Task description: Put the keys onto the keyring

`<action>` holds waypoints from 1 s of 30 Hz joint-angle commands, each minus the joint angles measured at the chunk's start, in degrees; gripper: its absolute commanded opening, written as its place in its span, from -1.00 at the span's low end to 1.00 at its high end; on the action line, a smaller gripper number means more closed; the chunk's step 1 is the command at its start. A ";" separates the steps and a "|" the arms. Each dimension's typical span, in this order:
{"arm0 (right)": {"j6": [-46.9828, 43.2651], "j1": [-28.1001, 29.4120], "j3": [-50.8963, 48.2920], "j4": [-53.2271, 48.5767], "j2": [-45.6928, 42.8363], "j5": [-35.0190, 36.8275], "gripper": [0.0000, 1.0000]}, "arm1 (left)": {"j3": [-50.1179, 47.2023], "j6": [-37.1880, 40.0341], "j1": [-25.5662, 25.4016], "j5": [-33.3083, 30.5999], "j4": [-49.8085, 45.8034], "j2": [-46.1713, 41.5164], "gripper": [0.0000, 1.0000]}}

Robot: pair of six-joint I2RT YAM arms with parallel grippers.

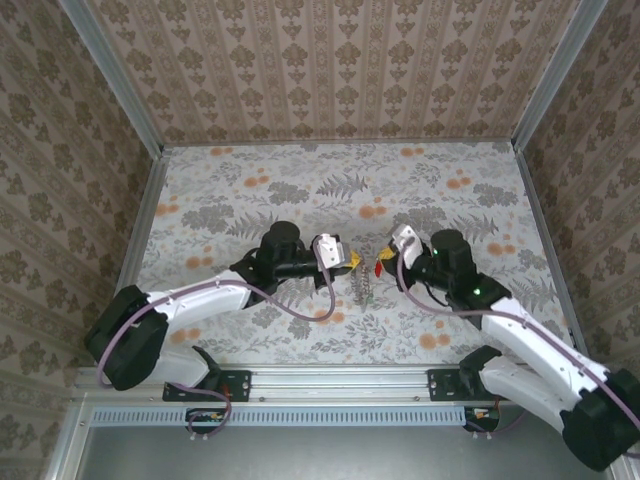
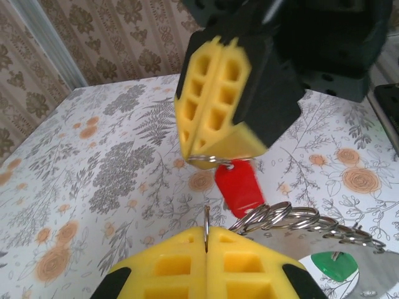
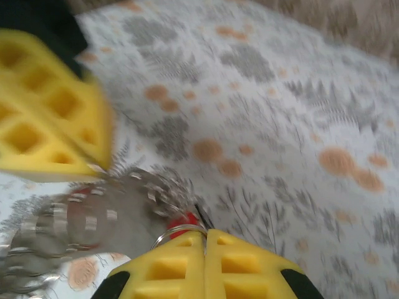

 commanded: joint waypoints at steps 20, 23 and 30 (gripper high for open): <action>24.68 -2.44 20.51 -26.67 39.30 4.69 -0.88 | -3.45 2.24 6.71 -2.23 -6.75 -10.62 -1.00; 25.08 -3.39 19.86 -25.33 39.57 2.05 -0.81 | -3.10 2.04 6.67 -1.71 -6.44 -9.75 -1.00; 26.57 -6.14 18.19 -21.93 38.69 -3.76 -0.52 | -2.65 1.87 6.66 -1.05 -6.23 -8.62 -1.00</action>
